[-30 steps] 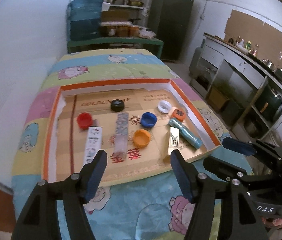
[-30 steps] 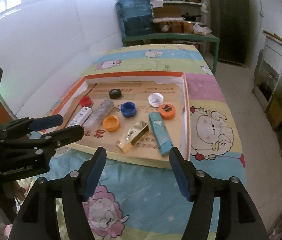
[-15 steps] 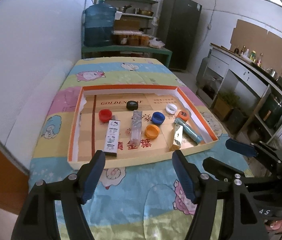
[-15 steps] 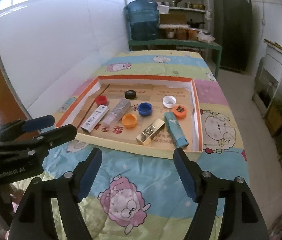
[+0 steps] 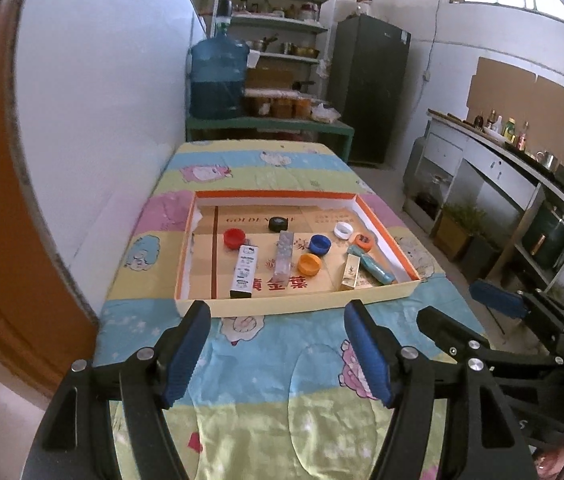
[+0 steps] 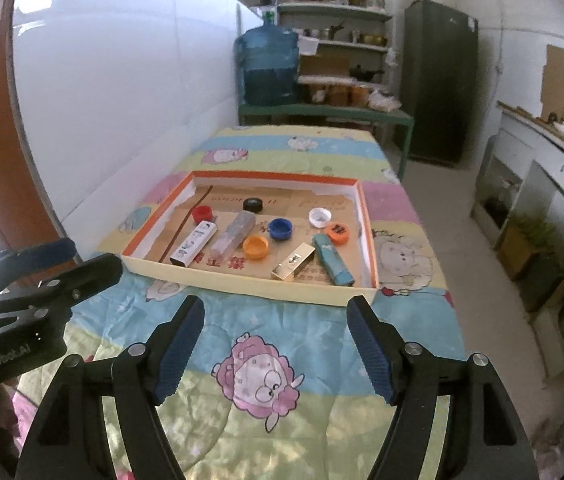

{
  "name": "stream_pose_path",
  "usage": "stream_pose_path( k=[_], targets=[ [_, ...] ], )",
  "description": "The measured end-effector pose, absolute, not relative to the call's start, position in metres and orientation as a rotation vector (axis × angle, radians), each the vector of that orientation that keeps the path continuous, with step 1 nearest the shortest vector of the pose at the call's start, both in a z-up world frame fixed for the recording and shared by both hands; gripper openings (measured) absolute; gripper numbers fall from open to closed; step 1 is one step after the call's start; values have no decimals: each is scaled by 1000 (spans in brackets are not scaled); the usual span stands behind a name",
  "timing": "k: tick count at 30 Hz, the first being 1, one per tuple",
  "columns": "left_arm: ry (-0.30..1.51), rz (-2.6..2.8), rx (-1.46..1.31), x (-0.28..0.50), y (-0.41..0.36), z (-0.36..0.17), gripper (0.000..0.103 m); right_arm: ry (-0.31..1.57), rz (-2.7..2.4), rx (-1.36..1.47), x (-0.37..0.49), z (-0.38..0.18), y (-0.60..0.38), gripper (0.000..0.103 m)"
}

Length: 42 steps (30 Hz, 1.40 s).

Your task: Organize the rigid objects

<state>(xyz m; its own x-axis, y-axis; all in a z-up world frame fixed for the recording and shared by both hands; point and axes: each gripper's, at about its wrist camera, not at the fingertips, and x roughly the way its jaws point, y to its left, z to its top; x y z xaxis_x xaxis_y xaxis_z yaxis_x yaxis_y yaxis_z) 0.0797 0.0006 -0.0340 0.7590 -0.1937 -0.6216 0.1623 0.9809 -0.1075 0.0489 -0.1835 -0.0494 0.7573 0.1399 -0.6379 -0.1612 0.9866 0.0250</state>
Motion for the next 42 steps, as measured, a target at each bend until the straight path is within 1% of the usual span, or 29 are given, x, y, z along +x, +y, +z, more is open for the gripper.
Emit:
stream_pose_path(
  k=[9, 15, 17, 25, 42],
  targets=[
    [586, -103, -54, 31, 6, -11, 69, 643, 94, -30, 15, -32, -184, 75],
    [549, -30, -52, 13, 8, -1, 69, 598, 73, -28, -6, -16, -182, 75],
    [545, -3, -50, 7, 10, 2, 67, 573, 59, -35, -15, -6, -180, 75],
    [544, 13, -46, 0, 11, 10, 65, 498, 55, -50, -41, 16, -176, 75],
    [530, 6, -35, -3, 11, 15, 65, 509, 66, -50, -38, 14, -173, 75]
  ],
)
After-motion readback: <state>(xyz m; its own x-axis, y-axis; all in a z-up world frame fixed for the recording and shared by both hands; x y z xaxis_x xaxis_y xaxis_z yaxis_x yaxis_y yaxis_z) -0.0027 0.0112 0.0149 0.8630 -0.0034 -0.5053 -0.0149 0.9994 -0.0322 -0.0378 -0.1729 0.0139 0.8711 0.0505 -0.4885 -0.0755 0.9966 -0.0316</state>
